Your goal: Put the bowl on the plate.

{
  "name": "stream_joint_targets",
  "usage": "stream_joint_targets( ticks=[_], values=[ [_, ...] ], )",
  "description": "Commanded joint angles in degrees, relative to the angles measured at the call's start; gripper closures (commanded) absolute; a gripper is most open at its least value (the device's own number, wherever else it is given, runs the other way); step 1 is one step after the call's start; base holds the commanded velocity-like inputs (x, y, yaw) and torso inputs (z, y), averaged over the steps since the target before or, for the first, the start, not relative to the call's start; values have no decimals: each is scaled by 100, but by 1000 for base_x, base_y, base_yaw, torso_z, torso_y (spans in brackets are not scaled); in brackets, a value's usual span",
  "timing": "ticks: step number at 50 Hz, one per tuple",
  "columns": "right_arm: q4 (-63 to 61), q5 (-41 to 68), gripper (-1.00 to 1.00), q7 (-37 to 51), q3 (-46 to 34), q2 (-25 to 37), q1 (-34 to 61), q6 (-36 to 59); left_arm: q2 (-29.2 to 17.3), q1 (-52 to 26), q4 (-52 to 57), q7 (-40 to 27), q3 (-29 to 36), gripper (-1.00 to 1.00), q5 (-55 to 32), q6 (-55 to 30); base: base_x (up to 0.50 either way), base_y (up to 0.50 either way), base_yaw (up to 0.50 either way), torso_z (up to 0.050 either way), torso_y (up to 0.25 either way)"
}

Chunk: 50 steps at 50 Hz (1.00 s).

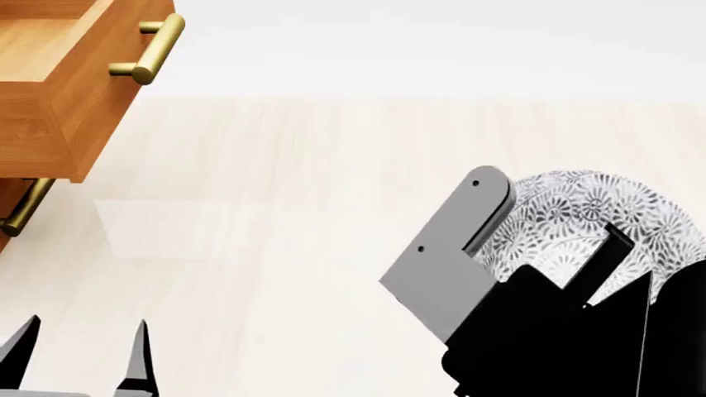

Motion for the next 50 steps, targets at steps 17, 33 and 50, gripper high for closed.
stream_joint_targets(
  ticks=[17,33,50],
  values=[
    [-736,1449,100,1533,-166,1042,204,-179,-35,-47,-51,-28,35,-100,-14,2,0,0,0,0,1],
    [-1125,1778,100,1840,-156,1521,257,-398,-30,-72,-83,-45,87,-100,-5,12,0,0,0,0,0],
    [-1691,1392,100,1557,48,2054,-284,-1036,-39,-77,-112,-58,111,-100,-25,38,0,0,0,0,1]
  ],
)
